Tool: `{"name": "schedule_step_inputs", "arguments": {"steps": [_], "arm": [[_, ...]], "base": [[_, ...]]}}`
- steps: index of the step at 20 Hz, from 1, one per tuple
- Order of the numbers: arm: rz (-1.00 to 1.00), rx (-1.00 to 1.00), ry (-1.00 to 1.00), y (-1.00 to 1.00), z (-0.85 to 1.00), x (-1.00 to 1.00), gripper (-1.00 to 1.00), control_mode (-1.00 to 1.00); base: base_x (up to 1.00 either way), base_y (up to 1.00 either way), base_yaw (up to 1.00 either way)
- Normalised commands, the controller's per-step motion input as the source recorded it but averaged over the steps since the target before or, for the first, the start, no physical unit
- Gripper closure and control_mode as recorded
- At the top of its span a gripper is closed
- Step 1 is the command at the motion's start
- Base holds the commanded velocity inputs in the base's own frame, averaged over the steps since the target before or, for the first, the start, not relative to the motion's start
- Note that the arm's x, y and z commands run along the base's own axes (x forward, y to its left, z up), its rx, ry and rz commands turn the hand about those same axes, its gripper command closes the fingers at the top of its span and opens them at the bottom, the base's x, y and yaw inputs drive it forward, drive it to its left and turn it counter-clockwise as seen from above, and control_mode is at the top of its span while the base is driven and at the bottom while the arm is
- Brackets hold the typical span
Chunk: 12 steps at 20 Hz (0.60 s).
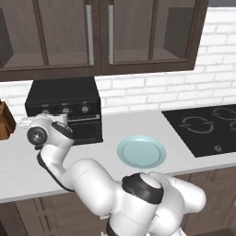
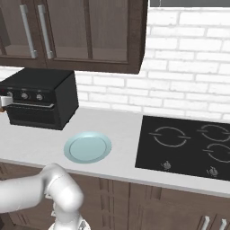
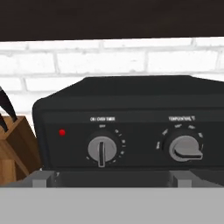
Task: Pick up the kebab skewer and baguette bread, and place them inside the toaster oven. Close the toaster oven door and start by setting the timer.
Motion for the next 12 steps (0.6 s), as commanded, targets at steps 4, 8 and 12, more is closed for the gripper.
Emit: {"name": "schedule_step_inputs", "arguments": {"steps": [4, 8, 12], "arm": [[0.00, 0.00, -0.07, 0.02, 0.00, 0.02, -1.00, -1.00], [0.03, 0.00, 0.00, 0.07, 0.01, 0.11, -1.00, -1.00], [0.05, 0.01, -0.03, 0.06, 0.00, 0.05, -1.00, -1.00]], "base": [[0.00, 0.00, 0.00], [0.00, 0.00, 0.00], [0.00, 0.00, 0.00]]}}
